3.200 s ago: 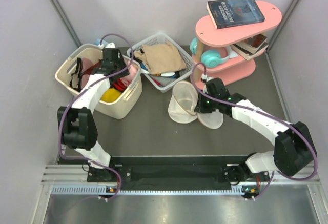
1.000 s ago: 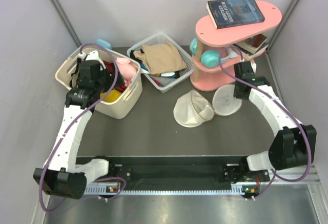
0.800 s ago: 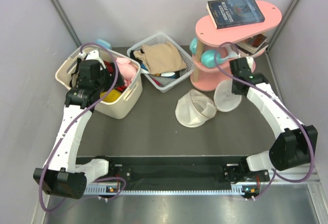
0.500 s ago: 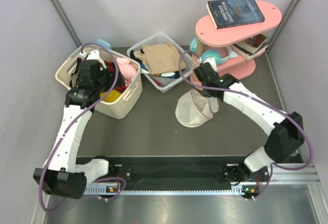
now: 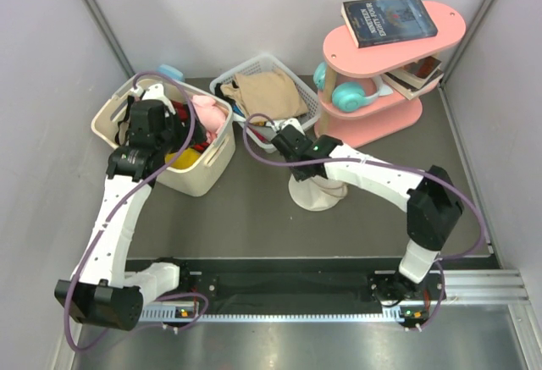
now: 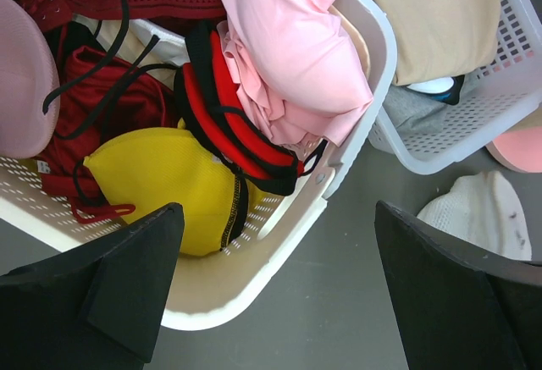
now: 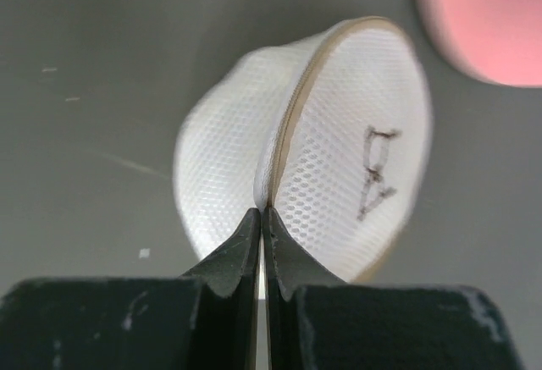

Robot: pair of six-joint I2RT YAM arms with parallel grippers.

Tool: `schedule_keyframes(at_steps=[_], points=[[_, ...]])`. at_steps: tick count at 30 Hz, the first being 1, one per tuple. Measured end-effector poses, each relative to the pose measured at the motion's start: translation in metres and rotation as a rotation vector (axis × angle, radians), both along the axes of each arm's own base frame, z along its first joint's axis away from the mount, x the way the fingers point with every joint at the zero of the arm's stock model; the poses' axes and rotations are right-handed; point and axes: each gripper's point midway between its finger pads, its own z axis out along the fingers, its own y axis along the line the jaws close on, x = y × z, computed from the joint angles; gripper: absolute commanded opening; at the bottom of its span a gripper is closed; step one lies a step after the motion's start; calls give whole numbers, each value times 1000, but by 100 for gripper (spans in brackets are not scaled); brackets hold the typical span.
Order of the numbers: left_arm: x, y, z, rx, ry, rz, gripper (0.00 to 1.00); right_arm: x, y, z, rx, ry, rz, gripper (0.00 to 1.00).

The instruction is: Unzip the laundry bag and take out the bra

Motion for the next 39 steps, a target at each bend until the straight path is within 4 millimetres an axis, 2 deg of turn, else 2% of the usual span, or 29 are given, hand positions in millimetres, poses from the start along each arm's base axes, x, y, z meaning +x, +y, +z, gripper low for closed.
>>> schedule_keyframes(at_steps=[3, 6, 11, 13, 15, 17, 19, 20, 21, 22, 23, 24, 25, 28, 32, 34, 37, 39], points=[[-2, 0, 3, -3, -9, 1, 99, -11, 22, -20, 80, 84, 54, 0], [-4, 1, 7, -4, -21, 5, 98, -20, 35, -48, 105, 169, 87, 0], [-9, 3, 13, -4, -39, 9, 99, -36, 39, -104, 76, 304, 114, 0], [-12, 3, 12, -3, -33, 9, 99, -35, 41, -107, 88, 314, 118, 0], [-15, 4, 11, 0, -24, 11, 99, -35, 43, -107, 99, 324, 123, 7], [-17, 4, 10, 1, -17, 12, 99, -35, 43, -107, 109, 331, 127, 22], [-19, 5, 9, 2, -11, 12, 99, -36, 45, -105, 126, 336, 138, 33], [-19, 5, 9, 2, -13, 13, 99, -36, 48, -105, 139, 335, 149, 43], [-19, 5, 10, 1, -14, 12, 99, -36, 50, -103, 157, 333, 161, 49], [-20, 5, 10, 1, -16, 12, 99, -39, 50, -101, 172, 337, 172, 55], [-20, 5, 11, -1, -18, 14, 99, -41, 50, -97, 190, 333, 188, 66], [-20, 5, 11, -3, -18, 14, 99, -44, 50, -90, 209, 331, 205, 71], [-21, 4, 11, -5, -19, 15, 99, -46, 49, -80, 235, 322, 218, 76], [-21, 4, 12, -13, -21, 17, 99, -44, 50, -41, 338, 249, 261, 100], [-21, 3, 12, -20, -21, 14, 99, -31, 38, 28, 490, 88, 281, 100], [-22, 3, 13, -20, -22, 13, 99, -22, 19, 55, 548, 9, 255, 100], [-24, 0, 16, -30, -31, -3, 99, -11, -21, 76, 591, -77, 176, 100], [-27, -2, 20, -34, -44, -16, 99, -5, -53, 80, 602, -122, 97, 100]])
